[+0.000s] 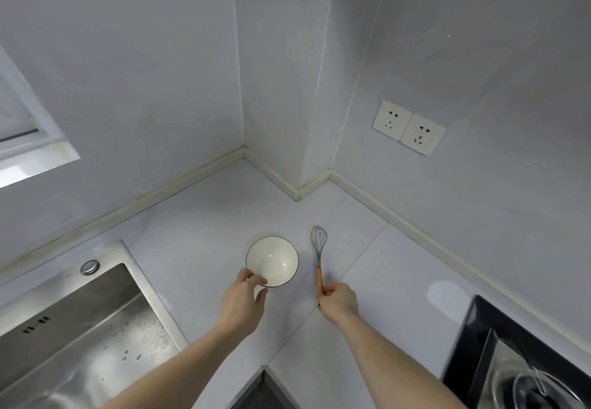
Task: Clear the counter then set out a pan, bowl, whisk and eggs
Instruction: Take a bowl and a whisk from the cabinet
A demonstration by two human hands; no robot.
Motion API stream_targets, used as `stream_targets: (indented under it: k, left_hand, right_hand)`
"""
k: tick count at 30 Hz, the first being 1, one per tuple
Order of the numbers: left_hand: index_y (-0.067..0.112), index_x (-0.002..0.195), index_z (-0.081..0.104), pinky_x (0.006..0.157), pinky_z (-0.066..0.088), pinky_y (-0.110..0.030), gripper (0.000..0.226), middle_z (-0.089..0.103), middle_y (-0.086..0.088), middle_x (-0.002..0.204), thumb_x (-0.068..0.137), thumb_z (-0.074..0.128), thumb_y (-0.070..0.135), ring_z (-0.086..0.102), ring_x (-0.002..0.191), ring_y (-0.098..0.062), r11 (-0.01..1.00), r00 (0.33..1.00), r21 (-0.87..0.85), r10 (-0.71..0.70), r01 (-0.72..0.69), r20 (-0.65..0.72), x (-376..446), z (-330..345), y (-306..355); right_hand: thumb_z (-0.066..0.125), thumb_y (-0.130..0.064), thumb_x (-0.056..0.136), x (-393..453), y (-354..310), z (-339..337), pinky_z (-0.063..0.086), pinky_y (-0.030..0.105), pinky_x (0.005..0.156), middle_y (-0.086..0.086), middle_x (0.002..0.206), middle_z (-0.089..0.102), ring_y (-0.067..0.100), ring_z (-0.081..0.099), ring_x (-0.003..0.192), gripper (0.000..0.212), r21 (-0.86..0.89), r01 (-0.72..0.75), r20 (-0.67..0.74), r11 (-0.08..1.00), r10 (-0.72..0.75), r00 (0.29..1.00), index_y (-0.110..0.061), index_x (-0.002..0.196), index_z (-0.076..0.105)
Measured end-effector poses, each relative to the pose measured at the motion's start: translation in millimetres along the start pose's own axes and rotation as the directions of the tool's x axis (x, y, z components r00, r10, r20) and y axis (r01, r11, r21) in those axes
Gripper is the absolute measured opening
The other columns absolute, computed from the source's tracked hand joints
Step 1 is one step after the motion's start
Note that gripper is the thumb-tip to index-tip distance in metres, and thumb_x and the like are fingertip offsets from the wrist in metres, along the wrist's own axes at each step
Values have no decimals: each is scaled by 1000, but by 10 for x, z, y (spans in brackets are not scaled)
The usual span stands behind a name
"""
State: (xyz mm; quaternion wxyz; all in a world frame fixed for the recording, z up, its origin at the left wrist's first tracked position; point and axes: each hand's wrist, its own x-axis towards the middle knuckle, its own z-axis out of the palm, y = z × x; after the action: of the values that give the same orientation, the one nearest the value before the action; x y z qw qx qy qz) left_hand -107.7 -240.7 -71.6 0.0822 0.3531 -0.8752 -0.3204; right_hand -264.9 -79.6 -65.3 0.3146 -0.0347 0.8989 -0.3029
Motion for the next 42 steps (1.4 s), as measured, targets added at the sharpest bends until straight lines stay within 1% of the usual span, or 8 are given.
stream_targets:
  k: [5,8,10,13,16,24,35,42]
  left_hand:
    - [27,125,68,85,49,-25,33,58,11,121,96,54,17,64,103,-16,1000,997,10,9,-9,72,-11,14,-53]
    - [27,130,65,88,47,-23,37,58,11,127,97,51,16,63,108,-15,999,993,27,34,-37,112,40,-14,-44]
    - [26,134,62,94,47,-24,40,57,10,131,97,49,16,61,114,-15,998,988,35,44,-49,146,92,-43,-2]
    - [27,141,55,99,45,-26,45,57,10,134,97,48,17,57,120,-15,994,978,71,65,-81,201,152,-84,85]
    - [28,143,52,100,45,-28,49,55,11,138,97,45,15,53,126,-15,988,969,117,68,-98,238,192,-129,91]
    - [24,155,36,105,43,-35,65,43,5,153,91,39,11,39,137,-23,964,935,230,46,-134,351,443,-207,104]
    - [15,161,14,118,28,-29,71,32,-5,162,94,38,9,29,148,-23,988,880,138,-127,70,457,710,-309,379]
    - [19,160,18,114,36,-34,79,27,-4,163,85,42,8,34,145,-25,989,891,145,-60,-7,450,224,-446,427]
  right_hand:
    - [46,-48,91,212,-89,84,59,30,69,5,77,75,22,68,69,48,-63,-9,-32,998,7,999,-11,69,68]
    - [55,-32,85,272,-213,92,59,31,73,3,84,73,26,72,83,23,-67,-10,-18,998,9,1000,-15,76,68]
    - [61,-23,85,297,-294,94,56,29,73,4,95,69,28,71,93,15,-47,-3,-35,999,2,999,-16,96,69]
    - [60,-23,89,312,-315,122,54,33,81,8,122,66,31,66,109,39,-89,88,-91,992,-96,991,-18,128,57]
    - [58,-22,91,265,-265,244,49,38,94,6,136,52,33,59,119,54,-261,256,-9,931,-267,964,-26,143,44]
    - [64,-24,91,351,-233,229,44,30,105,2,144,51,21,54,128,64,-262,334,85,906,-323,943,-24,151,42]
    - [62,-13,92,396,-174,51,21,20,119,-2,166,20,13,26,152,77,-325,383,213,865,-328,920,-16,160,25]
    - [57,-15,94,-31,-2,-156,29,23,117,-4,166,19,15,35,148,71,-310,348,163,885,-311,936,-22,159,29]
